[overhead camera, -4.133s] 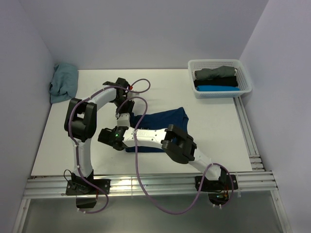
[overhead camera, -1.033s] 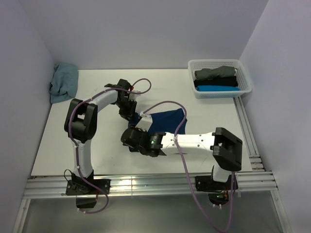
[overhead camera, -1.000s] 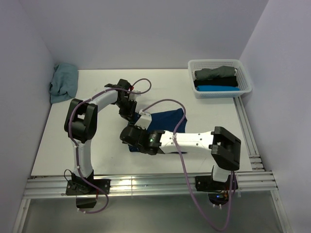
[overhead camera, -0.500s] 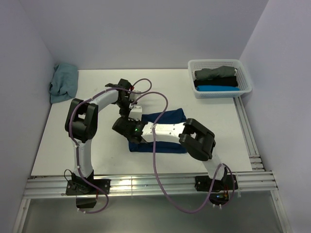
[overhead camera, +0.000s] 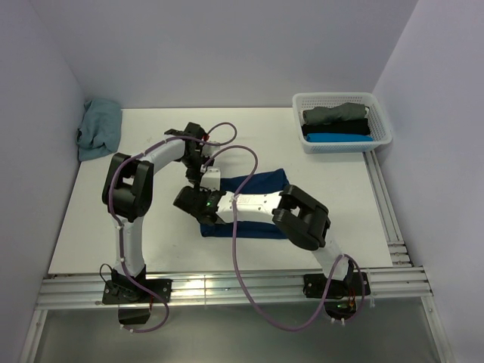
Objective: Roll the t-shirts
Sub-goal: Roll the tshirt
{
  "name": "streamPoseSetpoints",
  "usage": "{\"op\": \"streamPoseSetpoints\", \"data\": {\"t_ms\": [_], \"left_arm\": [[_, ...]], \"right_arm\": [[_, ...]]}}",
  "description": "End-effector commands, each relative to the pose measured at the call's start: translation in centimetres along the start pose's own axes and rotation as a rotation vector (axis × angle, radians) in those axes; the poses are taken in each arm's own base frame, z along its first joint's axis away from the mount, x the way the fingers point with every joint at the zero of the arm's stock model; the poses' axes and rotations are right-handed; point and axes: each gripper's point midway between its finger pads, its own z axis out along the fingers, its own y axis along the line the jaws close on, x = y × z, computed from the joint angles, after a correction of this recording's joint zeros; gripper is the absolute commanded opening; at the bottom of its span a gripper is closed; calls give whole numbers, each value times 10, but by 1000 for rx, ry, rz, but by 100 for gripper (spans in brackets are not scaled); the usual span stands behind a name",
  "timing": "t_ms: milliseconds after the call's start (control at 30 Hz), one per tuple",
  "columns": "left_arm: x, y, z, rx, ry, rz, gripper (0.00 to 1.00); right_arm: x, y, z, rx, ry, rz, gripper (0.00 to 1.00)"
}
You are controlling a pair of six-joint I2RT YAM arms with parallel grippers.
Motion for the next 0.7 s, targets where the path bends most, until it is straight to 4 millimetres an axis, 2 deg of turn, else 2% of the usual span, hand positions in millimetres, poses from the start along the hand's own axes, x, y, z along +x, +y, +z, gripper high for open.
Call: {"op": "streamPoseSetpoints", "data": {"t_ms": [0, 200, 233, 333, 533, 667], "left_arm": [[-17, 11, -1, -56, -44, 40, 27], [-18, 10, -2, -59, -48, 44, 27], [-18, 10, -2, -61, -46, 43, 27], [-18, 9, -2, -60, -46, 44, 27], [-17, 8, 0, -58, -37, 45, 27], [-17, 6, -1, -58, -40, 47, 27]], "right_arm": [[10, -5, -4, 46, -9, -38, 50], [2, -5, -15, 73, -44, -61, 52], [-7, -1, -18, 76, -71, -56, 52], [-16, -1, -24, 91, -97, -82, 53], [-26, 9, -25, 82, -123, -104, 54], [-21, 13, -17, 98, -118, -145, 54]]}}
